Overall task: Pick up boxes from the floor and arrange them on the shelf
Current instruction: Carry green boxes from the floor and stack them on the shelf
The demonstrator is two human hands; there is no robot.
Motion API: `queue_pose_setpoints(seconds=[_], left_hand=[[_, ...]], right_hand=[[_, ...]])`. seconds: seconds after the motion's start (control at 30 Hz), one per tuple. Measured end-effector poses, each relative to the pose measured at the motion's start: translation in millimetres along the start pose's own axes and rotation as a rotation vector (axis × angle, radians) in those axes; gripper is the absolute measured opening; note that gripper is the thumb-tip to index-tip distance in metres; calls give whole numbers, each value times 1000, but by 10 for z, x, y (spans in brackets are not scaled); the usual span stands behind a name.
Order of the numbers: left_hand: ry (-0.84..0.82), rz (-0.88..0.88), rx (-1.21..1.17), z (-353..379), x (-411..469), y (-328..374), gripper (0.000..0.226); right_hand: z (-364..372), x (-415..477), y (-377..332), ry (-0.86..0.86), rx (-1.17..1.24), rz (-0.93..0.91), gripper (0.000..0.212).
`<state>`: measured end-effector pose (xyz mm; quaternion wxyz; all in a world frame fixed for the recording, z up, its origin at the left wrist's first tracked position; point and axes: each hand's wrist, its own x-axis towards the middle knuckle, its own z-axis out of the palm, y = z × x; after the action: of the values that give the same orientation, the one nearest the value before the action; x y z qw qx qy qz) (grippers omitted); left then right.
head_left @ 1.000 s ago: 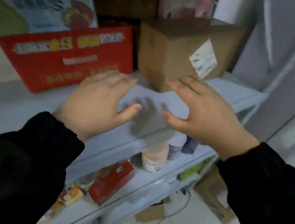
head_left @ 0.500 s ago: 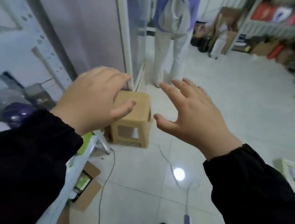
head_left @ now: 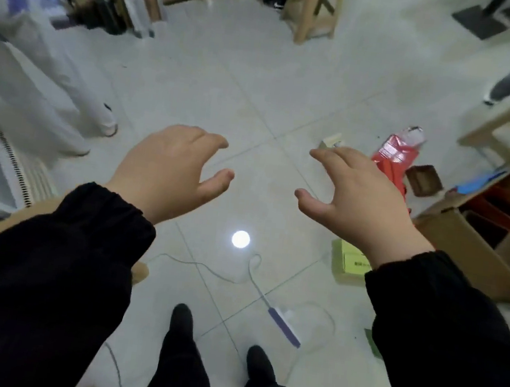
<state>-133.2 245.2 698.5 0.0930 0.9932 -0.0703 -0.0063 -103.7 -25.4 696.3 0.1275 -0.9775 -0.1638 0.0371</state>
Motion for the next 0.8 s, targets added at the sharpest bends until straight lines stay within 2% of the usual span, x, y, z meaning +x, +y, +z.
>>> queue_pose_setpoints(seconds=[0.23,0.43,0.67,0.8], left_hand=[[-14,226,-149,81,821,116,48],[-142,480,-143,243,1184,586,48],[-235,658,-82,544,1698,1214,46],[-276,722,-34,823,2135,1718,46]], right_hand=[[99,-103,145,90,0,341,68],[134,-389,275,123,32,565,66],[166,-684,884,163,76,816,64],[235,-713,1506,186,109,920,61]])
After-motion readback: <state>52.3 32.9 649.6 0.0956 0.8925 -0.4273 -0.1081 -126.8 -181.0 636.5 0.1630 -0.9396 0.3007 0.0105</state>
